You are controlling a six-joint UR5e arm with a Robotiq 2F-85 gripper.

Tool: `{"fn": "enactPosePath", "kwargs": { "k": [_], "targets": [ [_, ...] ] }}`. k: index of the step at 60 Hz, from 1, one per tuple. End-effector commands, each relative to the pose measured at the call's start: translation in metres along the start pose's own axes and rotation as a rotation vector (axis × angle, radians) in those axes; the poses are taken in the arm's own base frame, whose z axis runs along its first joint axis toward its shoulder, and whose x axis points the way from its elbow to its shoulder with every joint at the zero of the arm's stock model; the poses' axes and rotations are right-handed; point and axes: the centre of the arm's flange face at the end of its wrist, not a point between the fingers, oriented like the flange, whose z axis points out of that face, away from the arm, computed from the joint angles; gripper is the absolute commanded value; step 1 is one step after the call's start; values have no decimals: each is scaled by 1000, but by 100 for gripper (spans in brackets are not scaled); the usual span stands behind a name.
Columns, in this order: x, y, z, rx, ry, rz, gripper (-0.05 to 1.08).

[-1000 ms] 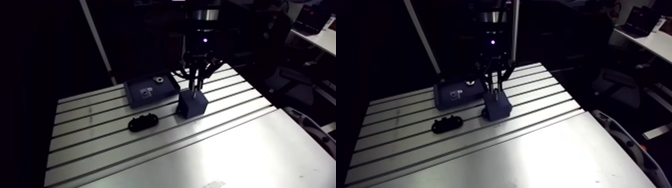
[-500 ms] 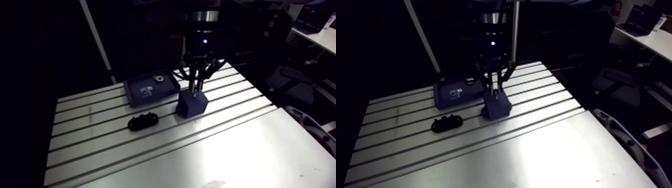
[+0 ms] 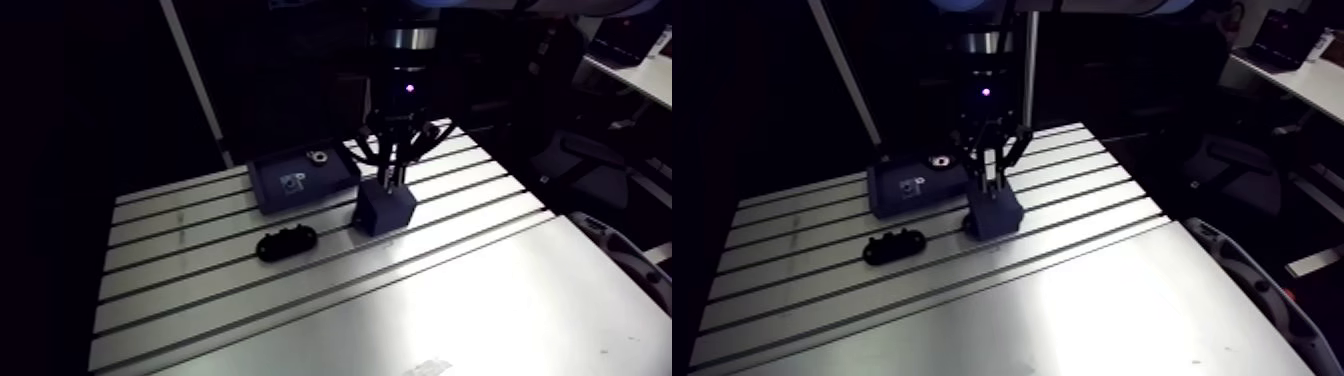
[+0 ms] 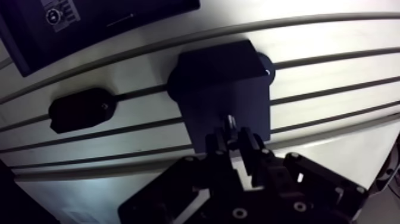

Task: Pick up the M10 bolt and insert it into the hole until fully seated.

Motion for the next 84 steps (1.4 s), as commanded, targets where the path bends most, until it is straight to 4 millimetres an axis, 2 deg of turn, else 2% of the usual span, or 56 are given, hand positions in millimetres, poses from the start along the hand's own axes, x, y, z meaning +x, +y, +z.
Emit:
{"fn": "enactPosePath", "kwargs": {
  "k": [1,2,7,9,20,26,41,45,54,66,77,79,84],
  "targets": [
    [-1,-2,3,-2,1,-7,26],
    [-1,-2,4,-2,-1,-13,18],
    [-2,-2,6,-1,-4,-28,9],
    [-2,-2,7,-1,-6,-34,2],
    [-2,-3,7,5,-4,-59,1],
    [-5,-4,0,0,10,-75,1],
    [-21,-5,-52,-19,107,-72,1],
    [-31,-5,-76,-25,131,-71,1],
    [-47,-8,-101,-30,134,-76,1],
    [-67,-39,-143,-56,177,-126,1],
    [-77,-74,-165,-71,197,-177,1],
    [-80,-87,-172,-76,198,-195,1],
    [-83,-95,-179,-77,199,-205,1]
  ]
}}
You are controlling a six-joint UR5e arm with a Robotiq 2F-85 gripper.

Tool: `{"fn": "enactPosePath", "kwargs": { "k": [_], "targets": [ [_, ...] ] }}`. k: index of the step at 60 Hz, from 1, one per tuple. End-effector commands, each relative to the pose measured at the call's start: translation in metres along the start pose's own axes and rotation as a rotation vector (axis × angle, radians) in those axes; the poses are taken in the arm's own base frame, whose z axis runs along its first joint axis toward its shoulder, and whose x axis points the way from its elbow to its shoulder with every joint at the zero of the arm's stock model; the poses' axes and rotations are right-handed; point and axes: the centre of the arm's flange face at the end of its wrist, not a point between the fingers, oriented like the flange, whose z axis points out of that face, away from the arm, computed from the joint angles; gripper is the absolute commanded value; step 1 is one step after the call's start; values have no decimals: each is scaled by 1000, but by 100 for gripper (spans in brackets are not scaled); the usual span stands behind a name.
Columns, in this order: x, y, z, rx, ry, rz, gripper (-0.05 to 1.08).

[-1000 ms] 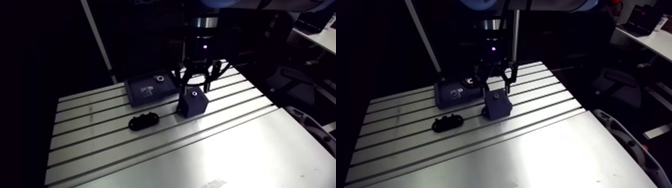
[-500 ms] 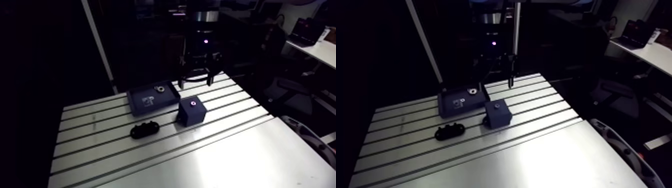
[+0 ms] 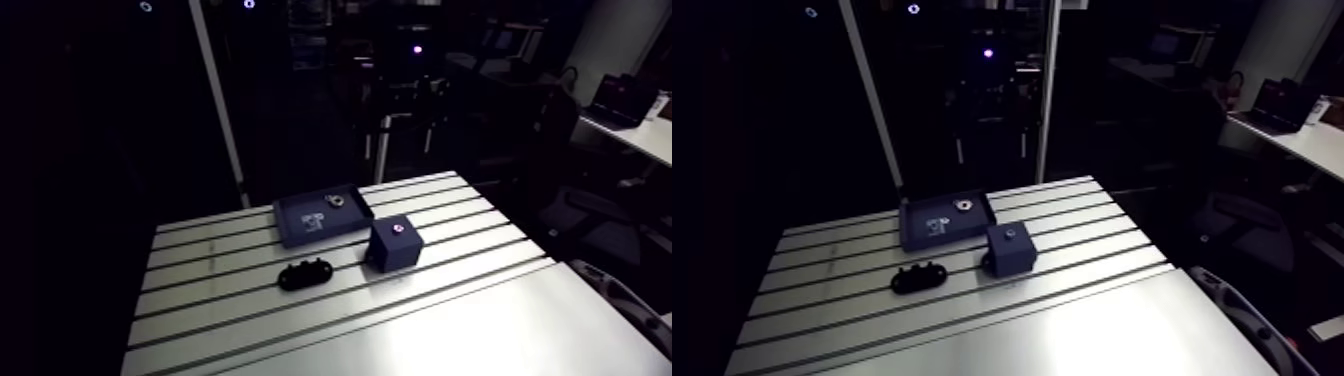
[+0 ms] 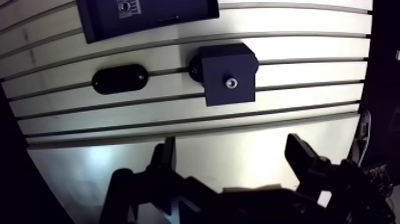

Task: Pick up the M10 bolt and insert it into the hole until fully seated.

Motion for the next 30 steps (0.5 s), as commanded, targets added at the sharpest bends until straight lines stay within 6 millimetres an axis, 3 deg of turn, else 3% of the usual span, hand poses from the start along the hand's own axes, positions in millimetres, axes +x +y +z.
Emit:
{"fn": "enactPosePath", "kwargs": {
  "k": [1,16,30],
  "targets": [
    [-9,-59,-58,-20,38,-86,1],
    [-12,-86,-90,-25,72,-76,1],
    [-23,-113,-91,-30,47,-93,1]
  ]
}}
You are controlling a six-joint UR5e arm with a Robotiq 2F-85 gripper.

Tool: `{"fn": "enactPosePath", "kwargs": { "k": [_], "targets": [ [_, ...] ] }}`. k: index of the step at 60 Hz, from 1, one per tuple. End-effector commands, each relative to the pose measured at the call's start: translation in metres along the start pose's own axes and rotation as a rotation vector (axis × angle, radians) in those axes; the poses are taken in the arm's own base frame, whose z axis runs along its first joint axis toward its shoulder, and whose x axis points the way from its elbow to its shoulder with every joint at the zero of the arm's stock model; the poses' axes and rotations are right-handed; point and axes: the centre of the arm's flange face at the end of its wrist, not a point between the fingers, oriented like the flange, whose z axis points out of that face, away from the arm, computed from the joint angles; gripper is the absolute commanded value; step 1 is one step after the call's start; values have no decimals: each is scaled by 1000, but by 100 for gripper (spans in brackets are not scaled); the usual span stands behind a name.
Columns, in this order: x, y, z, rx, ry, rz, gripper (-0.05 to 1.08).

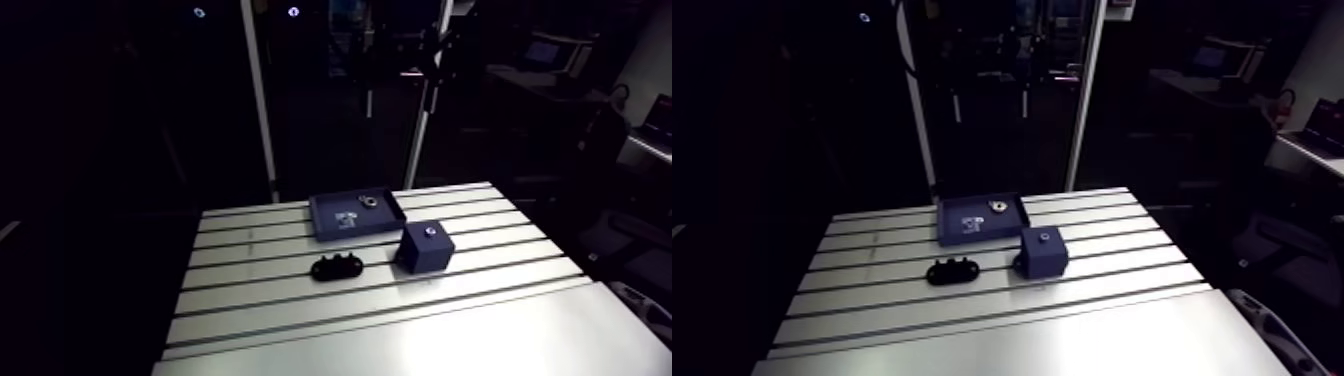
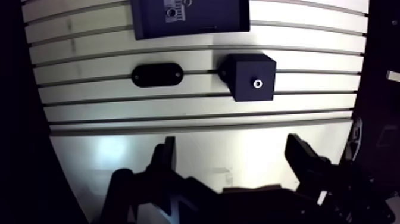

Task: Pick up the M10 bolt and insert it into the hole until fully seated.

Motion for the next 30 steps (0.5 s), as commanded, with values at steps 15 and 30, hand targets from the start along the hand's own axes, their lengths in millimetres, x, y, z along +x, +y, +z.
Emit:
{"fn": "enactPosePath", "kwargs": {
  "k": [15,30],
  "targets": [
    [-10,-60,-40,-7,21,-2,1],
    [-13,-68,-44,-12,1,-19,1]
  ]
}}
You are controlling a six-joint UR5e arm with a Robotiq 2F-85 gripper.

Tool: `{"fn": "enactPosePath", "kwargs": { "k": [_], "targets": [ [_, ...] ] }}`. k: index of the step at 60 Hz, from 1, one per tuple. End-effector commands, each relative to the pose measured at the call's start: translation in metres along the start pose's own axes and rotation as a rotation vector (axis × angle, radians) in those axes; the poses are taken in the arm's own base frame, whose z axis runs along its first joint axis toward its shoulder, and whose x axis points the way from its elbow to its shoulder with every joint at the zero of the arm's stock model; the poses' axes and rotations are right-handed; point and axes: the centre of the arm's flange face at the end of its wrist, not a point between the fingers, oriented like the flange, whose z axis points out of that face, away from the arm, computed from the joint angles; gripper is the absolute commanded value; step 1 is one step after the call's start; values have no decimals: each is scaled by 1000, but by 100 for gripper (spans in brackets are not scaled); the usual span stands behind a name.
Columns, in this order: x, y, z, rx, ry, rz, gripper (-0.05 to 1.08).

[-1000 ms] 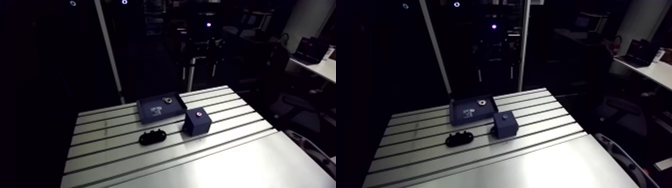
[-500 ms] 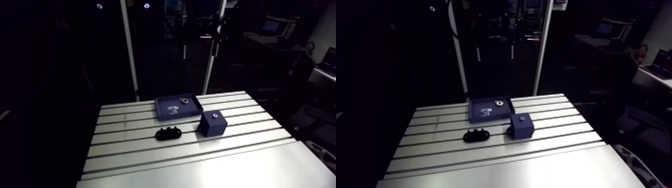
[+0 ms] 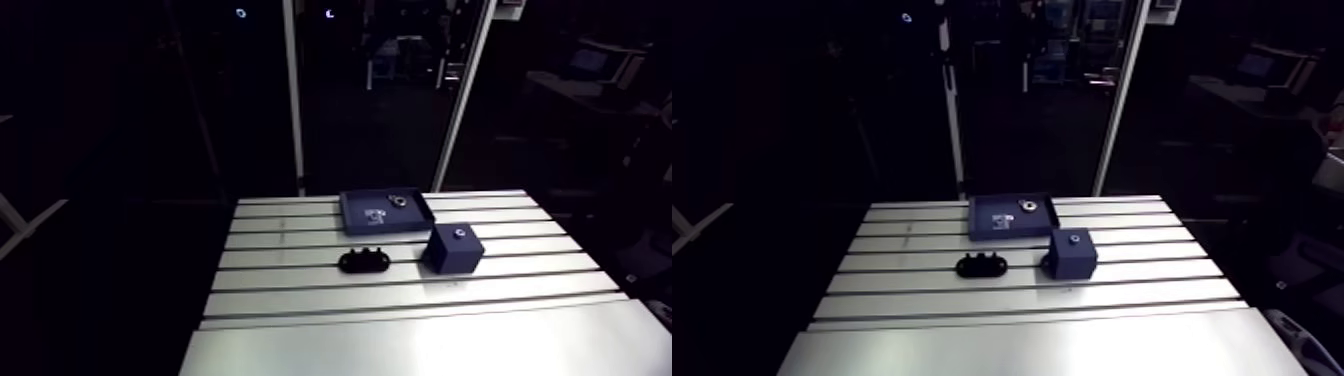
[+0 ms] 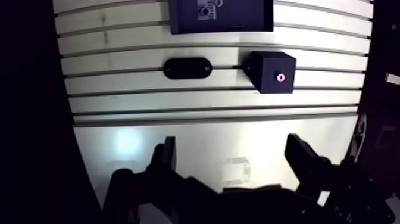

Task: Pick up the M10 bolt and insert it into the hole until fully seated.

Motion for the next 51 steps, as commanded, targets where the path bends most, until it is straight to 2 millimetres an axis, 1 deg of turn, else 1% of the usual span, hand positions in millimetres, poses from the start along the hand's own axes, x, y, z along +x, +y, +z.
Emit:
{"fn": "enactPosePath", "kwargs": {
  "k": [1,3,18,35,51],
  "targets": [
    [-2,-7,-6,-4,-9,-6,1],
    [-3,-7,-9,-3,-9,-6,1],
    [-4,-11,-11,0,-9,-14,1],
    [-4,-13,-4,0,-22,-19,1],
    [-5,-15,-3,3,-22,-22,1]
  ]
}}
